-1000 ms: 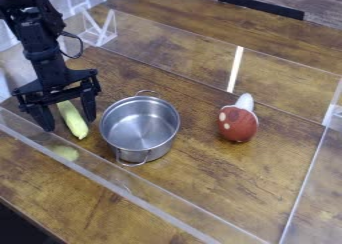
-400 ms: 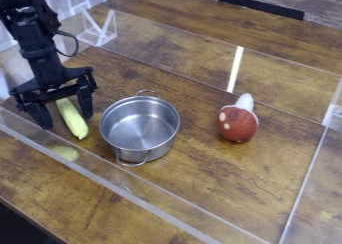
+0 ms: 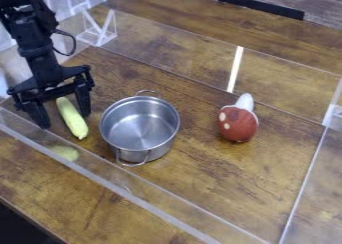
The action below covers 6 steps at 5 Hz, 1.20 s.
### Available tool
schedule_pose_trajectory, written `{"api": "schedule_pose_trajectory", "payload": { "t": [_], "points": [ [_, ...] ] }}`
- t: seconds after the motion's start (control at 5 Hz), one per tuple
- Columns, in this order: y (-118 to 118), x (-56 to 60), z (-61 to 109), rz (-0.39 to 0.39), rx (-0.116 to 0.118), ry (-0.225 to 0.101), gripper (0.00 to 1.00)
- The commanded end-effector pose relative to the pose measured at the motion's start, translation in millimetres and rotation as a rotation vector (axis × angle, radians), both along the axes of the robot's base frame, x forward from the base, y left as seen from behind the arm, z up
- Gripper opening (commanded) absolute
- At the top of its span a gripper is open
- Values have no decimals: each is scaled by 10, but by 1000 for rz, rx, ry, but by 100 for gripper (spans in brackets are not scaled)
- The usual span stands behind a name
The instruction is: Move the green spoon to the right
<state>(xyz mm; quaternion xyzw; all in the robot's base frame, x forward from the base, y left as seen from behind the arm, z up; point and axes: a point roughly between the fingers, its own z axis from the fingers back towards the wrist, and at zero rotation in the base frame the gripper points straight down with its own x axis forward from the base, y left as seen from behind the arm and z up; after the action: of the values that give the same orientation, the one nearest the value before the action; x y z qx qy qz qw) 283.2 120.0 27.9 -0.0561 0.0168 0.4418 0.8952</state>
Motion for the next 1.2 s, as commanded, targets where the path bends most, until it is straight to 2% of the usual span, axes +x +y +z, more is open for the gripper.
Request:
{"api": "schedule_pose_trajectory", "payload": {
  "t": [0.0, 0.4, 0.6, 1.0],
  "points": [
    [112, -69, 48, 63, 8, 9, 100],
    [132, -75, 45, 117, 10, 32, 100],
    [124, -66, 44, 117, 14, 32, 0],
    [-49, -42, 331, 7, 14, 9, 0]
  ]
}}
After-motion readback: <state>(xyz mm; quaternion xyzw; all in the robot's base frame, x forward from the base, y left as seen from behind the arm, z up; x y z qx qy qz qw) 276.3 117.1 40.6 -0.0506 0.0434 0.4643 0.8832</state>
